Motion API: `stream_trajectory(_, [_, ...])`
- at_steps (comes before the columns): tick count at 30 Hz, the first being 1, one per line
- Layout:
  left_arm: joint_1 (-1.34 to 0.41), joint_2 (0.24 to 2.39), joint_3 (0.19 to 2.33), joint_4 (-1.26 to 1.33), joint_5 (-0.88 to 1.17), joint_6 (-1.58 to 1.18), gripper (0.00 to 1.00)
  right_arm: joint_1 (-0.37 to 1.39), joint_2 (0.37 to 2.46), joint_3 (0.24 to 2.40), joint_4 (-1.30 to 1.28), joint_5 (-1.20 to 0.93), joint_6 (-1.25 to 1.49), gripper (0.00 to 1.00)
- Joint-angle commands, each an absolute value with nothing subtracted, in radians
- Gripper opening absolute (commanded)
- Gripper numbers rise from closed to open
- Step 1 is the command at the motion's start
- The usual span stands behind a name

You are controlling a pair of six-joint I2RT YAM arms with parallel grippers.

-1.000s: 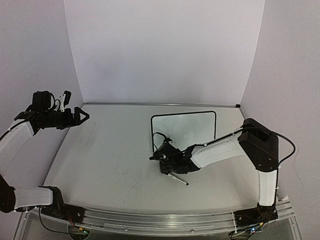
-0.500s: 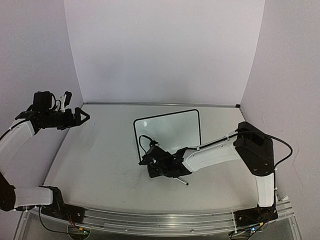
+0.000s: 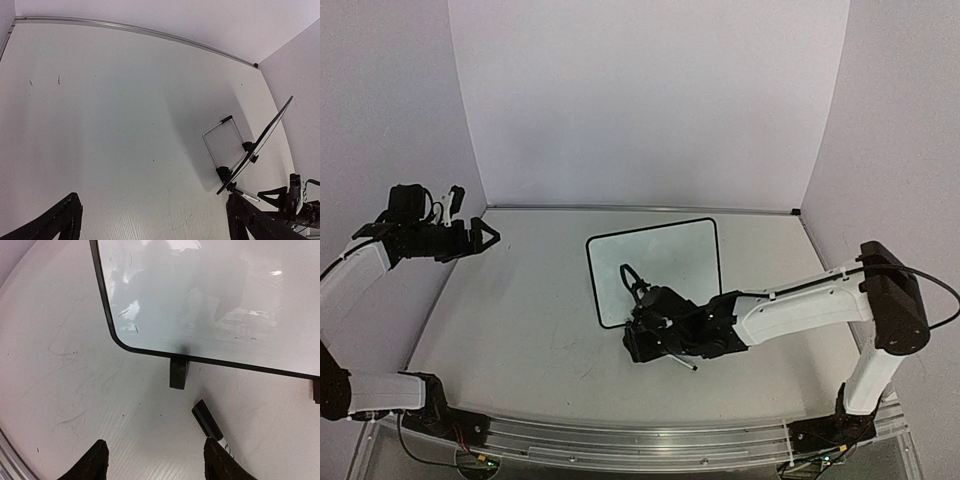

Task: Write a sentence on the whiteboard
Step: Move the whiteboard to the center of the board, then pick up the whiteboard marker from the center of the board.

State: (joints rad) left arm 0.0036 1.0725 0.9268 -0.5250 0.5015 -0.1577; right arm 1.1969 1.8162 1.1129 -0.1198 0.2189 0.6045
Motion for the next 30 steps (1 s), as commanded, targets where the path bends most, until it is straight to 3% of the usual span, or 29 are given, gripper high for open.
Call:
stream_trajectory(1, [0.005, 1.095, 0.927, -0.522, 0.503, -0.164, 0.99, 1.197, 1.728, 1.048, -0.235, 0.181, 0.571, 0.62])
stream_trajectory(13, [-0.033, 1.109, 0.925, -0.508, 0.546, -0.157, 0.99, 1.096, 1.704, 0.941, -0.274, 0.039, 0.469, 0.60])
stream_trajectory(18, [-0.049, 1.154, 0.945, -0.539, 0.575, -0.169, 0.99, 1.083, 1.761, 0.969, -0.275, 0.014, 0.435, 0.54])
stream_trajectory(26, [-0.056, 1.148, 0.906, -0.515, 0.616, -0.273, 0.97, 1.081, 1.806, 0.977, -0.262, 0.023, 0.421, 0.33])
stream_trajectory(30, [-0.072, 1.108, 0.842, -0.476, 0.659, -0.343, 0.97, 1.080, 1.817, 0.972, -0.246, 0.019, 0.418, 0.13])
